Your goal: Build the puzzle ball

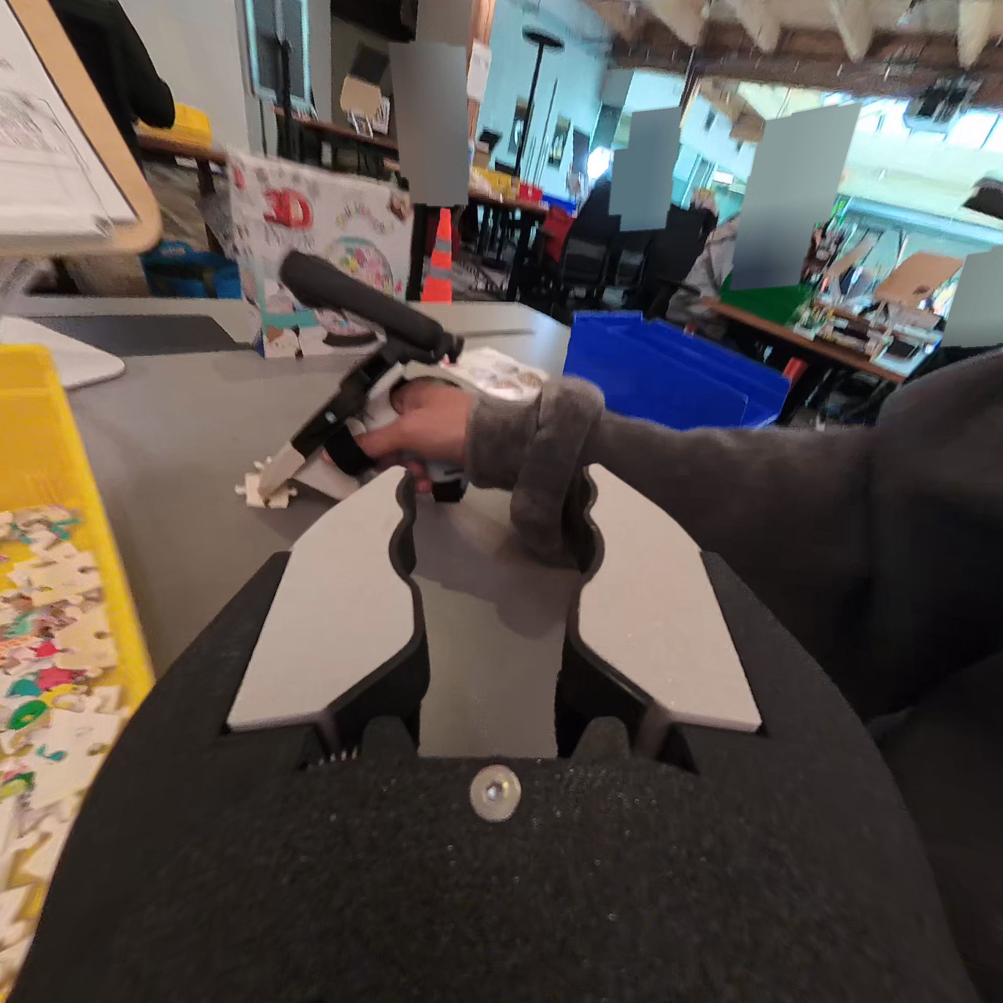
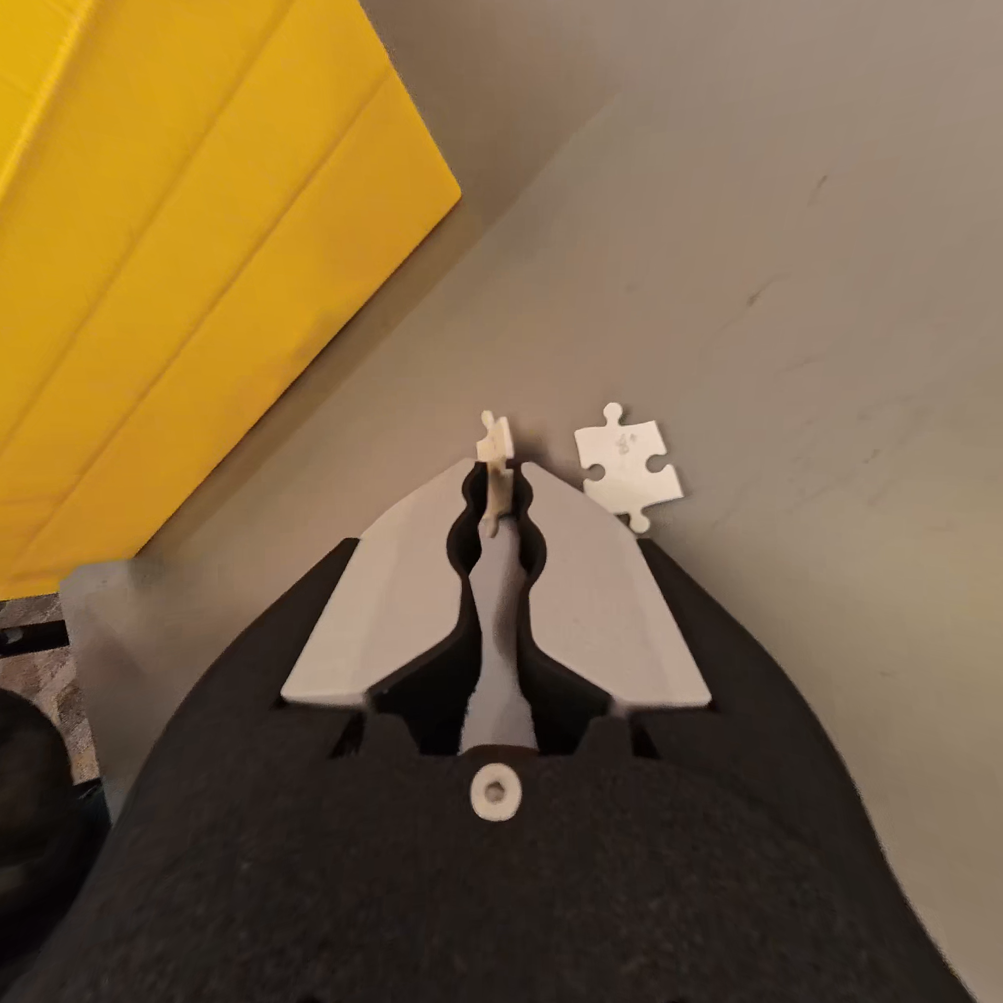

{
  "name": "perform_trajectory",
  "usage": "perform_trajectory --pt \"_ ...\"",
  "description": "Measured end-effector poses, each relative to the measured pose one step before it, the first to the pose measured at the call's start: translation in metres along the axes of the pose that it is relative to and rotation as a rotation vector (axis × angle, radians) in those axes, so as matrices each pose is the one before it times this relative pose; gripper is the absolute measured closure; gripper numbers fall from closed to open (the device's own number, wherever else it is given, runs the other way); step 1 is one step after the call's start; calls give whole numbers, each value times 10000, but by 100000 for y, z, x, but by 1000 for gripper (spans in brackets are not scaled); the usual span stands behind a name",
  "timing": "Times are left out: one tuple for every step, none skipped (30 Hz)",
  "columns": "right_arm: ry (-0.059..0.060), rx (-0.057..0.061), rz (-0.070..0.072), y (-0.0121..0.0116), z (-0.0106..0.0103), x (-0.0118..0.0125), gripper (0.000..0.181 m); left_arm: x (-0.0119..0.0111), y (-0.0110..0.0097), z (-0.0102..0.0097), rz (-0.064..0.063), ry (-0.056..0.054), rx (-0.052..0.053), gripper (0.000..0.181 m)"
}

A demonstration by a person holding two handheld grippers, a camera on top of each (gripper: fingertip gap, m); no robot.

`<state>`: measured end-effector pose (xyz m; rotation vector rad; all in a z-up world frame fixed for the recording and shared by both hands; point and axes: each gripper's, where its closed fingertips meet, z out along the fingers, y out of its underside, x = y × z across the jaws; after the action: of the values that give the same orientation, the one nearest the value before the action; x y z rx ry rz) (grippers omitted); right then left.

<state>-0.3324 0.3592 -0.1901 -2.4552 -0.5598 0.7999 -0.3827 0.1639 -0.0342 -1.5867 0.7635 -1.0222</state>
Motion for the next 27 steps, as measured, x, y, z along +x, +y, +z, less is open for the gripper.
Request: perform_trajectory --pt "-70 176 -54 -204 -145 -19 164 -217 -1235 -779 2 -44 408 124" --pt "-99 146 -65 -125 -351 -115 160 -558 -1420 -859 105 -183 386 124" --pt "75 99 -69 -33 -672 48 160 -1099 -1368 -821 111 -361 213 124" --pt "127 146 -192 -45 -1026 2 159 -1695 -1009 -629 41 -502 -101 124" --pt "131 246 -283 -97 -1398 -122 159 -2060 -511 -359 6 -511 -468 122" --pt "208 344 -273 -91 -1739 -151 158 -2009 -151 -68 22 -349 -692 120" --pt "172 414 -258 -16 -1993 -324 157 -2112 182 222 10 -379 -871 120" --pt "15 413 -239 173 -2070 -654 157 -2385 624 538 77 -561 -1148 114" --pt "-106 346 -213 506 -1977 -935 157 -2439 863 855 377 -665 -1280 110" --pt "-231 217 -189 879 -1803 -1165 156 -2408 717 1176 628 -744 -1063 114" --pt "-306 86 -133 1224 -1601 -1280 156 -2214 573 1538 648 -735 -875 115" --pt "-261 -6 -38 1493 -1399 -1192 156 -1739 551 1808 590 -524 -870 116" --pt "-221 -43 19 1637 -1235 -1107 155 -1151 390 1985 505 -230 -727 117" --pt "-232 25 23 1562 -1109 -1062 155 -816 281 1995 373 -55 -617 118" --pt "-211 51 52 1447 -1014 -981 155 -654 255 1836 264 10 -629 121" --pt "-190 16 59 1301 -933 -875 155 -467 119 1598 200 90 -532 121" --pt "-148 -11 45 1144 -871 -736 155 -323 -87 1295 130 165 -337 123" --pt "-121 25 37 911 -836 -644 155 -203 -169 1066 31 253 -177 125" --pt "-57 113 42 645 -784 -474 155 -78 -125 902 -78 359 -136 127" --pt "-36 208 80 373 -748 -364 156 -59 11 764 -168 389 -155 130" --pt "-103 285 173 143 -677 -325 156 -157 174 663 -193 313 -216 131" --pt "-230 324 270 -54 -579 -394 156 -289 239 548 -167 180 -223 131" --pt "-314 320 308 -147 -487 -420 156 -342 104 412 -144 75 -109 131" --pt "-305 288 261 -194 -404 -370 156 -178 -76 325 -131 98 19 132" --pt "-228 234 150 -190 -294 -242 156 28 -64 293 -93 145 -19 134" --pt "-153 185 47 -152 -221 -131 156 1 22 252 -8 60 -103 135" --pt "-91 90 -1 -71 -118 -28 156 -150 43 216 43 -93 -101 137"
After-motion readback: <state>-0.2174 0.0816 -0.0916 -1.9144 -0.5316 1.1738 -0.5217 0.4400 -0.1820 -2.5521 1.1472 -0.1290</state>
